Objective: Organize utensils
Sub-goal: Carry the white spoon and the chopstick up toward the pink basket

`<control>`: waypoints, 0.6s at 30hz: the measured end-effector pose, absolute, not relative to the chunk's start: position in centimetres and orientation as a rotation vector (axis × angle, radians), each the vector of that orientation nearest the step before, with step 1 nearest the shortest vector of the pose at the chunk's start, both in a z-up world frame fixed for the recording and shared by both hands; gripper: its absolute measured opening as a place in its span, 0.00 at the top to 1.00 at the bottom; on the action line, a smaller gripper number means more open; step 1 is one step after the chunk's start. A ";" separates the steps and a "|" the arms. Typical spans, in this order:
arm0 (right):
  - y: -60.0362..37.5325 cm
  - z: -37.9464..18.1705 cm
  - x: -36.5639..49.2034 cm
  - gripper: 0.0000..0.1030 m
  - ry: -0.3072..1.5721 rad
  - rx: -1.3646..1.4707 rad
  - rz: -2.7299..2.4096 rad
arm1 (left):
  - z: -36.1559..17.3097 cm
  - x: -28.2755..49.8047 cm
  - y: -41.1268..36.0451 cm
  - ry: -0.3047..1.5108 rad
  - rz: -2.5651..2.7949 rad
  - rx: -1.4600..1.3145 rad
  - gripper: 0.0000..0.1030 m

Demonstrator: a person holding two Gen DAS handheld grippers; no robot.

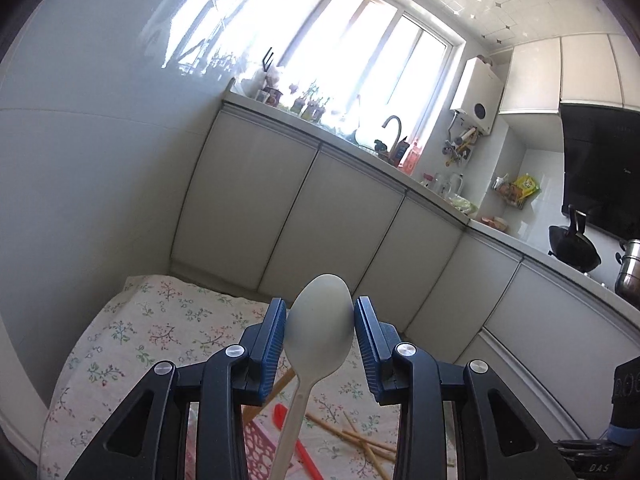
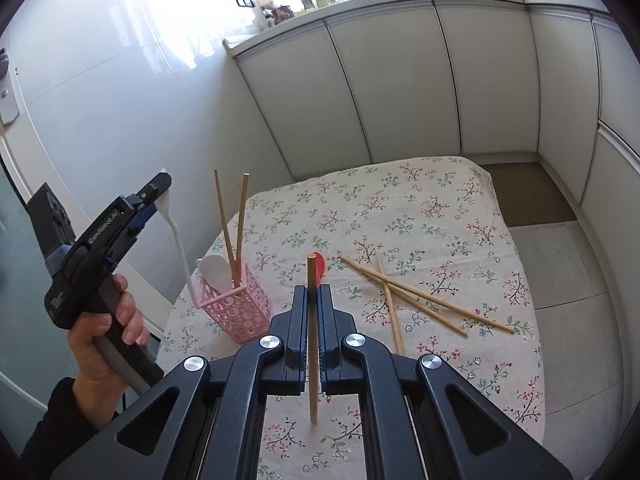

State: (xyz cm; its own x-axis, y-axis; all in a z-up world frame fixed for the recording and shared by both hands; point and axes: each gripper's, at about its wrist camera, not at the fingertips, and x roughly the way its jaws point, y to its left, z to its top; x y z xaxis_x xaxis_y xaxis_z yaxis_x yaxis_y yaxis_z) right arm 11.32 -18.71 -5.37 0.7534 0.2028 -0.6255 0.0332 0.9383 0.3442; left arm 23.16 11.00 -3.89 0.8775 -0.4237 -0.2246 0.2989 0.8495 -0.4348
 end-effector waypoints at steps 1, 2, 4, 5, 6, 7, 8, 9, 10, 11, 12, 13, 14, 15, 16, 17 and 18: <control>-18.6 -5.4 11.4 0.96 0.713 0.341 0.098 | -4.2 23.5 11.0 0.315 -0.385 -0.400 0.66; -18.5 -5.4 11.6 0.96 0.711 0.337 0.100 | -4.5 23.9 11.1 0.307 -0.383 -0.398 0.66; -18.3 -5.5 11.7 0.96 0.712 0.332 0.105 | -5.0 24.5 11.0 0.288 -0.386 -0.383 0.65; -18.2 -5.6 11.8 0.96 0.713 0.330 0.106 | -5.2 24.6 10.9 0.279 -0.387 -0.375 0.65; -18.1 -5.7 11.9 0.96 0.713 0.328 0.107 | -5.3 24.8 10.8 0.274 -0.387 -0.366 0.65; -18.1 -5.7 11.9 0.96 0.713 0.326 0.108 | -5.6 25.0 10.8 0.269 -0.387 -0.358 0.65; -17.9 -5.7 12.0 0.96 0.712 0.322 0.111 | -5.8 25.1 10.7 0.266 -0.388 -0.353 0.65; -17.8 -5.7 12.0 0.96 0.709 0.316 0.114 | -6.1 25.3 10.6 0.268 -0.389 -0.351 0.65; -17.7 -5.7 12.0 0.96 0.706 0.311 0.116 | -6.5 25.3 10.7 0.267 -0.387 -0.350 0.65; -17.5 -5.7 11.9 0.96 0.704 0.306 0.119 | -6.8 25.2 10.8 0.268 -0.384 -0.352 0.65; -17.4 -5.7 11.9 0.96 0.702 0.302 0.122 | -7.1 25.1 10.9 0.269 -0.385 -0.359 0.65; -17.2 -5.6 11.9 0.96 0.700 0.300 0.124 | -7.5 24.9 11.1 0.270 -0.385 -0.366 0.65; -17.1 -5.6 11.9 0.96 0.699 0.298 0.127 | -7.8 24.7 11.2 0.269 -0.381 -0.368 0.65; -17.0 -5.6 11.8 0.96 0.697 0.296 0.130 | -8.1 24.5 11.3 0.269 -0.378 -0.368 0.65; -16.9 -5.6 11.8 0.96 0.695 0.293 0.132 | -8.3 24.4 11.5 0.270 -0.376 -0.366 0.65; -16.7 -5.5 11.8 0.96 0.692 0.291 0.136 | -8.7 24.2 11.7 0.273 -0.370 -0.364 0.65; -16.5 -5.5 11.8 0.96 0.690 0.288 0.140 | -9.0 24.0 11.8 0.276 -0.365 -0.366 0.65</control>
